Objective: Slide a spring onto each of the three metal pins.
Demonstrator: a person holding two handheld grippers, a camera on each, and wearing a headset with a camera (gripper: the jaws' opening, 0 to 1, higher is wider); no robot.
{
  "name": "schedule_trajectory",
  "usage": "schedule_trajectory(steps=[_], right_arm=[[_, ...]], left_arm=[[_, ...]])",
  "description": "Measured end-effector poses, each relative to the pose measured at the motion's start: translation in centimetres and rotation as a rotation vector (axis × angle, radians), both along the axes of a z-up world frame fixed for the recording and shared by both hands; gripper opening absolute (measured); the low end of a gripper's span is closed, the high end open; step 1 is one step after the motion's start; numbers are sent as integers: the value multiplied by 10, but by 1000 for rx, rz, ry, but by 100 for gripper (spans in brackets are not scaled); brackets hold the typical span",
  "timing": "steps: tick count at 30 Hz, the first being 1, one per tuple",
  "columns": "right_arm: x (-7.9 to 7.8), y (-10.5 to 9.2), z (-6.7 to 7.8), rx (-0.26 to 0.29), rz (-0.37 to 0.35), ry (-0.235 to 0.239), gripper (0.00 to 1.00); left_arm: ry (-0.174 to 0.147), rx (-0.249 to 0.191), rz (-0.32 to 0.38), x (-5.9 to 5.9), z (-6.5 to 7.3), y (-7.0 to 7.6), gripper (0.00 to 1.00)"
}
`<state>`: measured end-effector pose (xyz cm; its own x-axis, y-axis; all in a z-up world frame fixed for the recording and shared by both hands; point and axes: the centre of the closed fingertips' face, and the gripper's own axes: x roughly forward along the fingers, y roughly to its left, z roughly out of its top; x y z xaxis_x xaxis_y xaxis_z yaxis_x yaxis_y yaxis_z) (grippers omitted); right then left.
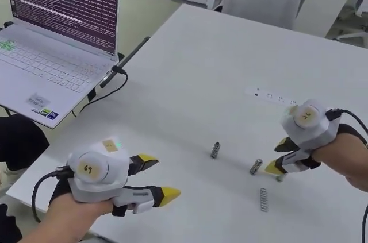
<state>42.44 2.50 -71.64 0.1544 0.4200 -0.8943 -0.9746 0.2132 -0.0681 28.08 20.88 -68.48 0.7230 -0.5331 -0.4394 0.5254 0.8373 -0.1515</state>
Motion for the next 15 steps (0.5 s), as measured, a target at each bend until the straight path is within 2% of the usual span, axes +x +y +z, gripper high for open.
schedule_trajectory(steps=[1, 9, 15], right_arm=[[-2, 1, 3, 27, -18, 1, 36], [-8, -10, 10, 137, -131, 24, 38], [-14, -24, 17, 178, -189, 19, 40]], left_arm=[[-1, 1, -3, 0, 0, -1, 45], [-10, 6, -13, 2, 4, -1, 45], [-15, 14, -18, 3, 8, 1, 46]])
